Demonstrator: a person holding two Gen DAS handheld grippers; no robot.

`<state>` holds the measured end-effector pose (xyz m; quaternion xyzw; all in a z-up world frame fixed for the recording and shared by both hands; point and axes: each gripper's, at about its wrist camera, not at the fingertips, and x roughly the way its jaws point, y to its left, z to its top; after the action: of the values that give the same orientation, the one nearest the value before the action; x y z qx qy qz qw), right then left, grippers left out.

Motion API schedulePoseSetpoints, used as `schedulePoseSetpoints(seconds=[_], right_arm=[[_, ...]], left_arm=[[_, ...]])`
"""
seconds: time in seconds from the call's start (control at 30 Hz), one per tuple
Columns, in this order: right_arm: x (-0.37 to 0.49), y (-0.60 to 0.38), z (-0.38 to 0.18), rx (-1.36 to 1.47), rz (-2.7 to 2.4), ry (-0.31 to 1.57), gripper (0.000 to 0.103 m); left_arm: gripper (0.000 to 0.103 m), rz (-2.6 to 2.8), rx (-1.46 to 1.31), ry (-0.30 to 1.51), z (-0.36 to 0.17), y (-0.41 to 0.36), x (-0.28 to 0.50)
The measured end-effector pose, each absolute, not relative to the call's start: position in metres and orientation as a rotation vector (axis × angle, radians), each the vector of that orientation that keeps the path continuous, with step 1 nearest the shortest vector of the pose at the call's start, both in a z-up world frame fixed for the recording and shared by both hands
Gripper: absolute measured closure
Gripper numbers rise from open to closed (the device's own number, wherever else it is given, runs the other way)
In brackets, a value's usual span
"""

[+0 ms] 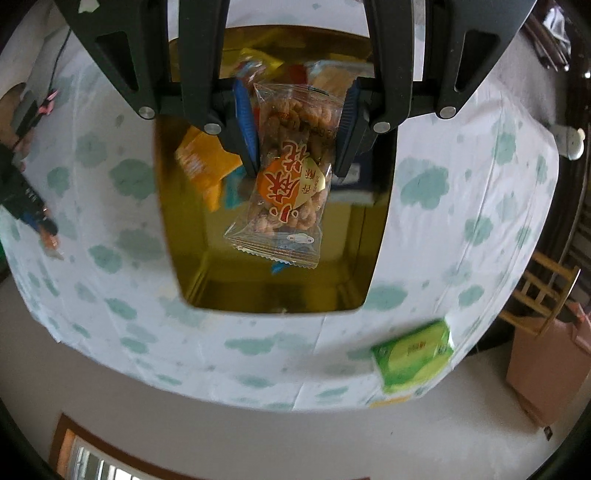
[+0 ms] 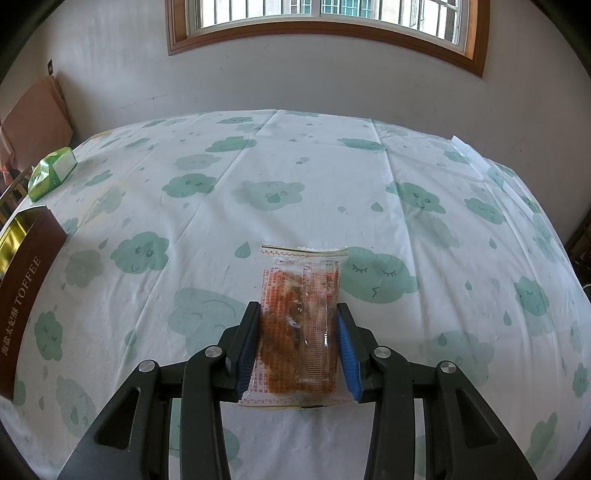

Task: Organize snacks
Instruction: 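Carry the twisted-snack bag into the tin and open the left gripper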

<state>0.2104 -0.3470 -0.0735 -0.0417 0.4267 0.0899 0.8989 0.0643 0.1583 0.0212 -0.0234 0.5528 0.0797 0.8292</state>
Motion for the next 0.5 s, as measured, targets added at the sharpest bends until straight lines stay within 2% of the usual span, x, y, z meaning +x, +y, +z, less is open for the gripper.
schedulePoseSetpoints(seconds=[0.5], right_arm=[[0.212,-0.348,-0.074,-0.088,0.194,0.883,0.059]], left_arm=[[0.067,0.188,-0.061,1.191,-0.007,0.168,0.048]])
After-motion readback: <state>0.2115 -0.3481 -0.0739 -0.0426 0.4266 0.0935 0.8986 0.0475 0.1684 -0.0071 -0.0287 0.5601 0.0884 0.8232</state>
